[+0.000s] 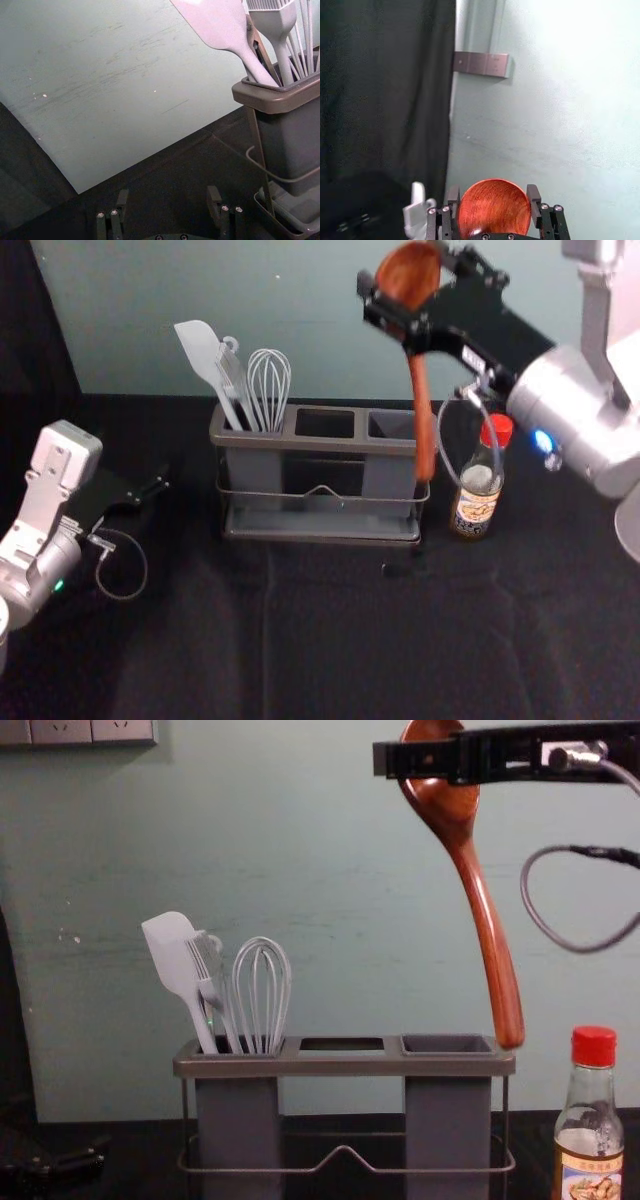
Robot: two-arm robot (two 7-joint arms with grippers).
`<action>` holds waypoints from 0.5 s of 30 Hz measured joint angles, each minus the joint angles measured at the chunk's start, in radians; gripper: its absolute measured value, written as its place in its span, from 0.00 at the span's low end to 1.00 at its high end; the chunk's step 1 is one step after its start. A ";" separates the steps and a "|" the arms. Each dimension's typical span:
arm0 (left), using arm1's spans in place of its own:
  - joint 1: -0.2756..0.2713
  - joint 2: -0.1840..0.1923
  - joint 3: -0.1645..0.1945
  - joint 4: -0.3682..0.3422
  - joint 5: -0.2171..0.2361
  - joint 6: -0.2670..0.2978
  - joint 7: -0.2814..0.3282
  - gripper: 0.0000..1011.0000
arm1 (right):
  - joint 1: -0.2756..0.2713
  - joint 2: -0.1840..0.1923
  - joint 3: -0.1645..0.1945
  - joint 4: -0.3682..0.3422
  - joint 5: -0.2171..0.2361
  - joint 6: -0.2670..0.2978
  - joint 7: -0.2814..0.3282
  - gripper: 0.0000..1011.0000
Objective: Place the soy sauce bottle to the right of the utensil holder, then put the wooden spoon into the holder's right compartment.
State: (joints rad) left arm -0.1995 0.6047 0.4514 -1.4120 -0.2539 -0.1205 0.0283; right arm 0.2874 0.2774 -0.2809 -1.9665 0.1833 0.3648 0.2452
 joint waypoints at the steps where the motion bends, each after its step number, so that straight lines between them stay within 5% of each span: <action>1: 0.000 0.000 0.000 0.000 0.000 0.000 0.000 0.99 | 0.010 -0.002 -0.001 0.009 -0.004 0.001 -0.002 0.82; 15: 0.000 0.000 0.000 0.000 0.000 0.000 0.000 0.99 | 0.143 -0.052 -0.032 0.179 -0.068 -0.025 -0.014 0.82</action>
State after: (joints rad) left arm -0.1995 0.6047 0.4514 -1.4120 -0.2540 -0.1205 0.0283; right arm 0.4300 0.2255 -0.3126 -1.7871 0.1152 0.3401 0.2312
